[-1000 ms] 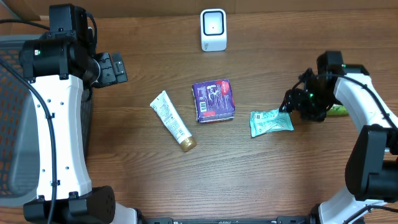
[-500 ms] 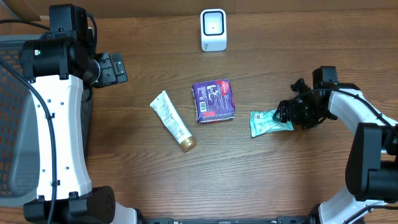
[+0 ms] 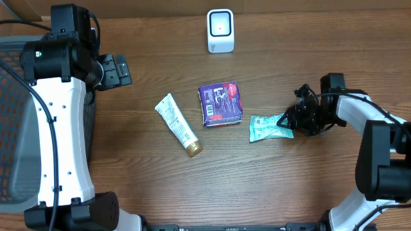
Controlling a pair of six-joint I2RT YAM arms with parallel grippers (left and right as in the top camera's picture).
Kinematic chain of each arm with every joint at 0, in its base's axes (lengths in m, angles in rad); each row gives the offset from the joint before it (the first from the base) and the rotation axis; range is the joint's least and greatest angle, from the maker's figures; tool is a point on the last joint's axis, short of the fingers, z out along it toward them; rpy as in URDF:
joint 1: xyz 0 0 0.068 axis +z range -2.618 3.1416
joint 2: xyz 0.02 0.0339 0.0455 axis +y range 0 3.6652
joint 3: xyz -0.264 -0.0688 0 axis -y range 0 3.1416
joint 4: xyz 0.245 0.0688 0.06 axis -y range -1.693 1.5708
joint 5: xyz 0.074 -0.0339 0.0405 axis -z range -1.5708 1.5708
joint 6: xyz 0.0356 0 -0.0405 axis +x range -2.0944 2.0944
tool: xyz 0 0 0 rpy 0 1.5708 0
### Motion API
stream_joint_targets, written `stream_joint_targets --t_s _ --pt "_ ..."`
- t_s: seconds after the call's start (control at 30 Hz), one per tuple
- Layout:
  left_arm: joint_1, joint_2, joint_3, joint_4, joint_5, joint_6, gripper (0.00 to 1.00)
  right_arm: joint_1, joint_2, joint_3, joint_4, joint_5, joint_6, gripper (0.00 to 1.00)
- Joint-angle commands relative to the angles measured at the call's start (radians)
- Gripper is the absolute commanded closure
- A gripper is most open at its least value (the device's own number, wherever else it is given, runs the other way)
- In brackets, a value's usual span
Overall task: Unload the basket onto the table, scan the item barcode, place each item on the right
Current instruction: 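Grasp the mint-green packet with the right gripper, then lift the mint-green packet and carry it up to the scanner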
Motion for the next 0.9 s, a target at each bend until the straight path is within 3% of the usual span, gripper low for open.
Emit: stream_joint_targets --t_s 0.0,0.17,0.4,0.73,0.87 --pt "-0.002 0.0 -0.003 0.001 0.002 0.019 0.0 0.0 0.052 -0.032 -0.002 0.006 0.014 0.73" --pt "-0.002 0.0 -0.003 0.001 0.002 0.019 0.0 0.0 0.052 -0.031 0.0 -0.037 0.045 0.96" --pt "-0.002 0.0 -0.003 0.001 0.002 0.019 0.01 0.0 0.038 0.034 -0.047 -0.234 0.021 0.96" --pt "-0.002 0.0 -0.003 0.001 0.002 0.019 0.0 -0.004 -0.098 0.333 -0.381 -0.248 -0.075 0.96" --pt "-0.002 0.0 -0.003 0.001 0.002 0.019 0.0 -0.004 -0.15 0.446 -0.449 -0.352 -0.158 0.96"
